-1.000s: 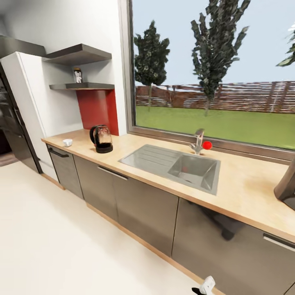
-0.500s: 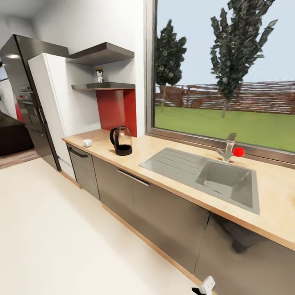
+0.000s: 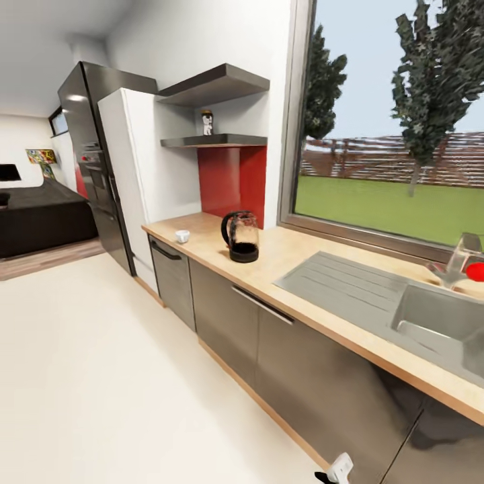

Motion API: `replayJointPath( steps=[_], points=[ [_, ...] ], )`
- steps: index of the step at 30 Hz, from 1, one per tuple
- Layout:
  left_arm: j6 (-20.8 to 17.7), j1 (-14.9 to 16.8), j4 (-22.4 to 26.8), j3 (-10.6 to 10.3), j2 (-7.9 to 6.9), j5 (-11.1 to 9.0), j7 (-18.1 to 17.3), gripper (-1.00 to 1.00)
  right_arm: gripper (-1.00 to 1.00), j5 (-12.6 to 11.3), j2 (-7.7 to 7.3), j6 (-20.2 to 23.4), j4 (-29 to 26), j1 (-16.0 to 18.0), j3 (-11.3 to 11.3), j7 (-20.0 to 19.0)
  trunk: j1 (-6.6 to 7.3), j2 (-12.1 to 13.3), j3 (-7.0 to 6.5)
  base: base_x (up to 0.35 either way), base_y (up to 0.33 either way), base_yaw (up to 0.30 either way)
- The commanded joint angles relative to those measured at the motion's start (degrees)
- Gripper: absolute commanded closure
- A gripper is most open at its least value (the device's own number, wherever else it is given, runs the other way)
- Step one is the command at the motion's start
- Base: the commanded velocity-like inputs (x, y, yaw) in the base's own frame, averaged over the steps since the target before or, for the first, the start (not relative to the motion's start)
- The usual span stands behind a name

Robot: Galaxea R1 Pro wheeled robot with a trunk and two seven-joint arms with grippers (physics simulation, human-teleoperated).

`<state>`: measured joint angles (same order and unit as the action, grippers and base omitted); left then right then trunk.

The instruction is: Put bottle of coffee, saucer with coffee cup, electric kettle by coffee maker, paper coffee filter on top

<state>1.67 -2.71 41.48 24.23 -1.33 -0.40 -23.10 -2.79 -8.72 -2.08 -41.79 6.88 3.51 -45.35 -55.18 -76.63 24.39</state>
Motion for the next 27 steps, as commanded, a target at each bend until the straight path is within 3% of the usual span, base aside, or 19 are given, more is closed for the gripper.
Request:
replayJointPath(
  steps=[1, 11, 27],
  points=[
    [0.1, 0.0, 0.0, 0.1, 0.01, 0.0, -0.3, -1.0, -1.0, -0.3, -0.07, -0.2, 0.0, 0.0, 0.2, 0.0, -0.04, 0.0, 0.05, 0.291, 0.174, 0.269],
    [0.1, 0.0, 0.0, 0.1, 0.01, 0.0, -0.3, -1.0, -1.0, -0.3, -0.07, -0.2, 0.0, 0.0, 0.3, 0.0, -0.04, 0.0, 0.05, 0.291, 0.185, 0.162],
    [0.1, 0.0, 0.0, 0.1, 0.01, 0.0, -0.3, -1.0, -1.0, -0.3, -0.07, -0.2, 0.0, 0.0, 0.3, 0.0, -0.04, 0.0, 0.05, 0.283, 0.204, 0.262]
  ],
)
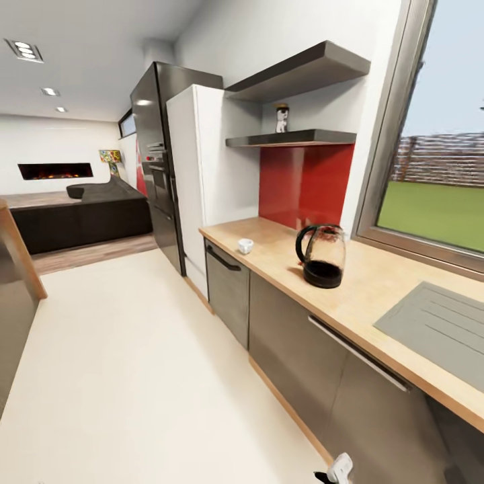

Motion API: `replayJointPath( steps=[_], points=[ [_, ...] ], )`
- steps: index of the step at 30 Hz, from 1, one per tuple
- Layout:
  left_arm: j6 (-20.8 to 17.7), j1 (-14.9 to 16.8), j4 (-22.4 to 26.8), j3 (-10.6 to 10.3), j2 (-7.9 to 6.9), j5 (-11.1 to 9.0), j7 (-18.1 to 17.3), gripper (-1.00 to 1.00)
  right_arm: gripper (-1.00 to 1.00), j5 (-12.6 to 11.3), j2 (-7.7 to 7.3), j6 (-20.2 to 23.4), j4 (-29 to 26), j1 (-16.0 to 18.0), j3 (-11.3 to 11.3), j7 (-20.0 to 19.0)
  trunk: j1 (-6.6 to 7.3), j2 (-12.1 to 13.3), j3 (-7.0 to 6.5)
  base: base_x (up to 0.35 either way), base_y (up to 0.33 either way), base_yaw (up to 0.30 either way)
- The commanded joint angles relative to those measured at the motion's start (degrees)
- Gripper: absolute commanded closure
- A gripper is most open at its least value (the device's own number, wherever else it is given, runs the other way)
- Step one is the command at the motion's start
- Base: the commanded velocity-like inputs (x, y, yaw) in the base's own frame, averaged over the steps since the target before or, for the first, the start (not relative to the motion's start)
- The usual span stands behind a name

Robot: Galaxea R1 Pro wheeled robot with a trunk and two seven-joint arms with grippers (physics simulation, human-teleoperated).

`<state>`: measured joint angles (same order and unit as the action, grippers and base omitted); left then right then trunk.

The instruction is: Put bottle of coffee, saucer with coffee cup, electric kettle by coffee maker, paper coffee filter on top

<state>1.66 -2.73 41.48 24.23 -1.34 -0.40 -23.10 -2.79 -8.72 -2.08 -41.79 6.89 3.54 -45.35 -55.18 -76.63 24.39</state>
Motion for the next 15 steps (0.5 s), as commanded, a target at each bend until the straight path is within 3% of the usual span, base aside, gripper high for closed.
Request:
replayJointPath(
  steps=[1, 8, 15],
  points=[
    [0.1, 0.0, 0.0, 0.1, 0.01, 0.0, -0.3, -1.0, -1.0, -0.3, -0.07, -0.2, 0.0, 0.0, 0.2, 0.0, -0.04, 0.0, 0.05, 0.282, 0.209, 0.27],
    [0.1, 0.0, 0.0, 0.1, 0.01, 0.0, -0.3, -1.0, -1.0, -0.3, -0.07, -0.2, 0.1, 0.0, 0.2, 0.0, -0.04, 0.0, 0.05, 0.282, 0.212, 0.253],
    [0.1, 0.0, 0.0, 0.1, 0.0, 0.0, -0.3, -1.0, -1.0, -0.3, -0.07, -0.2, 0.1, 0.0, 0.2, -0.1, -0.04, 0.0, 0.05, 0.282, 0.224, 0.066]
  ],
)
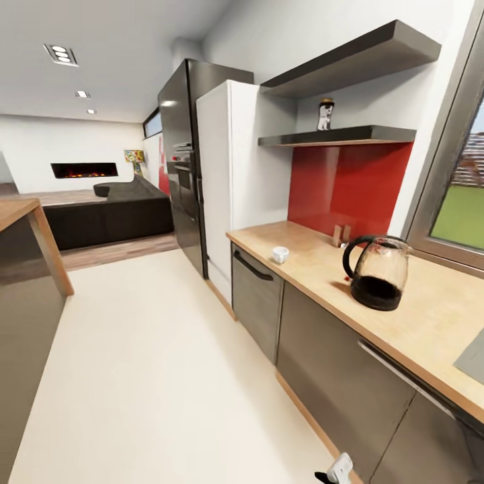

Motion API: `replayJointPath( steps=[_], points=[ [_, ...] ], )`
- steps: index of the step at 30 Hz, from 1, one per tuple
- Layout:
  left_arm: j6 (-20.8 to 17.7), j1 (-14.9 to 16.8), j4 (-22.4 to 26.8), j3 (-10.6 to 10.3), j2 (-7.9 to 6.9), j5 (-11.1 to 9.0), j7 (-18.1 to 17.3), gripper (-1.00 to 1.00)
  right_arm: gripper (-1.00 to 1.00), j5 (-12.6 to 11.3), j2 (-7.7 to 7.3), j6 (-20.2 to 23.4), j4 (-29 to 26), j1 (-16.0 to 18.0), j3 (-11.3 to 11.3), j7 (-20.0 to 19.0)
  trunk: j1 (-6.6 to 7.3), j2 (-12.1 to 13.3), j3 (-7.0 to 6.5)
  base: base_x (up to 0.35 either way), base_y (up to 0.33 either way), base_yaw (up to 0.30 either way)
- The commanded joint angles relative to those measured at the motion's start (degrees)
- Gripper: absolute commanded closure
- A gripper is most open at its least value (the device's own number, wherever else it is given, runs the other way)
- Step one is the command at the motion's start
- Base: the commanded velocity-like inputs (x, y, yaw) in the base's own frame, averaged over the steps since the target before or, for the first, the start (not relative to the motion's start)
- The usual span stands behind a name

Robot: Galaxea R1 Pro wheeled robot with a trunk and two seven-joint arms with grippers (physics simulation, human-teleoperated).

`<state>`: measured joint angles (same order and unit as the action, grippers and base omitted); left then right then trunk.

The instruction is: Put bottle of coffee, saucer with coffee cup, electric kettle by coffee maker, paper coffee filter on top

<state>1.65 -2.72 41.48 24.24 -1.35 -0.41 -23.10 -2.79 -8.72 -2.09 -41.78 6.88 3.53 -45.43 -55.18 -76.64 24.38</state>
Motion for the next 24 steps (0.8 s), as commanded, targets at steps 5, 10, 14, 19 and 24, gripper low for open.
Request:
replayJointPath(
  steps=[5, 10, 14, 19, 24],
  points=[
    [0.1, 0.0, 0.0, 0.1, 0.0, 0.0, -0.3, -1.0, -1.0, -0.3, -0.07, -0.2, 0.1, 0.0, 0.2, 0.0, -0.03, 0.0, 0.05, 0.282, 0.233, 0.008],
    [0.1, 0.0, 0.0, 0.1, 0.02, 0.0, -0.3, -1.0, -1.0, -0.3, -0.07, -0.2, 0.1, 0.0, 0.2, 0.0, -0.03, 0.0, 0.05, 0.282, 0.235, 0.002],
    [0.1, 0.0, 0.0, 0.1, -0.02, 0.0, -0.3, -1.0, -1.0, -0.3, -0.07, -0.2, 0.1, 0.0, 0.2, 0.0, -0.03, 0.0, 0.05, 0.282, 0.236, 0.0],
    [0.1, 0.0, 0.0, 0.1, -0.02, 0.0, -0.3, -1.0, -1.0, -0.3, -0.09, -0.2, 0.1, 0.0, 0.2, 0.0, -0.03, 0.0, 0.05, 0.281, 0.236, 0.0],
    [0.1, 0.0, 0.0, 0.1, -0.02, -0.1, -0.3, -1.0, -1.0, -0.3, -0.14, -0.2, 0.1, 0.1, 0.2, 0.0, -0.03, 0.0, 0.05, 0.281, 0.237, 0.0]
  ],
)
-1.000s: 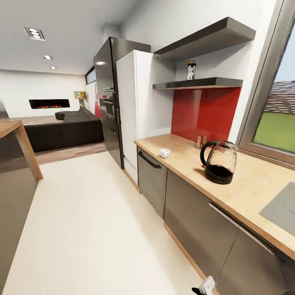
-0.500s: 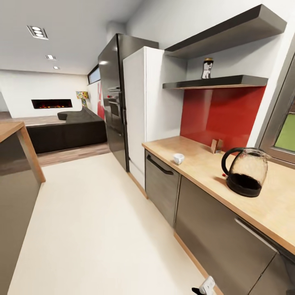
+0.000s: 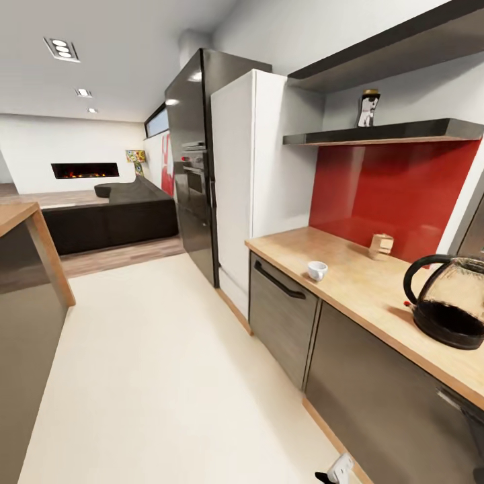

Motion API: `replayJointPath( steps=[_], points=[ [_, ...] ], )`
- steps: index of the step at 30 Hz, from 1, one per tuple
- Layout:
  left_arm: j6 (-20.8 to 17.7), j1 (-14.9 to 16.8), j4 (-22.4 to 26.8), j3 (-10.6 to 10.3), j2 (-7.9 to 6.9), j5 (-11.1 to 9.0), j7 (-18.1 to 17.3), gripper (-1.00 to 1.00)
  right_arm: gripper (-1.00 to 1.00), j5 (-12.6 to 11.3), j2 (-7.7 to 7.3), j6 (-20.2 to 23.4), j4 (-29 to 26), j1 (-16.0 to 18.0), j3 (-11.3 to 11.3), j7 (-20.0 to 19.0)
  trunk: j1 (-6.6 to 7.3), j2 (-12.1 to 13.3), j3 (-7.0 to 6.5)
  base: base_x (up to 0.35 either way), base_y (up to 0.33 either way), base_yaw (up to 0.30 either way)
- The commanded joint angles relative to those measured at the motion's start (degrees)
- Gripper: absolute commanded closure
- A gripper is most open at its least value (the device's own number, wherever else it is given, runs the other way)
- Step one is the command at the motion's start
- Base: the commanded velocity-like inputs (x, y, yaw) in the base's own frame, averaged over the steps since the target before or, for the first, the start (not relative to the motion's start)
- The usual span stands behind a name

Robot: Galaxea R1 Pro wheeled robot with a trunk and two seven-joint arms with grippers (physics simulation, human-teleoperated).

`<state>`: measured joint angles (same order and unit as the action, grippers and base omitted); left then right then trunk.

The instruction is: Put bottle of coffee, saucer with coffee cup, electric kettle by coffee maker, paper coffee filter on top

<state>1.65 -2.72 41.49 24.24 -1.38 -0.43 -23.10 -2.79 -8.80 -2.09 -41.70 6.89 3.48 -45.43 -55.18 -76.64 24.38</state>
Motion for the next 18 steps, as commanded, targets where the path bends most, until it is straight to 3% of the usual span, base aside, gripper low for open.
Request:
replayJointPath(
  steps=[1, 18],
  points=[
    [0.1, 0.0, 0.0, 0.1, 0.02, 0.0, -0.3, -1.0, -1.0, -0.3, -0.07, -0.2, 0.0, 0.0, 0.2, 0.0, -0.03, 0.0, 0.05, 0.281, 0.237, 0.0],
    [0.1, 0.0, 0.0, 0.1, 0.0, 0.0, -0.3, -1.0, -1.0, -0.3, -0.08, -0.1, 0.1, 0.0, 0.3, -0.1, -0.03, 0.0, 0.05, 0.281, 0.237, 0.0]
  ],
)
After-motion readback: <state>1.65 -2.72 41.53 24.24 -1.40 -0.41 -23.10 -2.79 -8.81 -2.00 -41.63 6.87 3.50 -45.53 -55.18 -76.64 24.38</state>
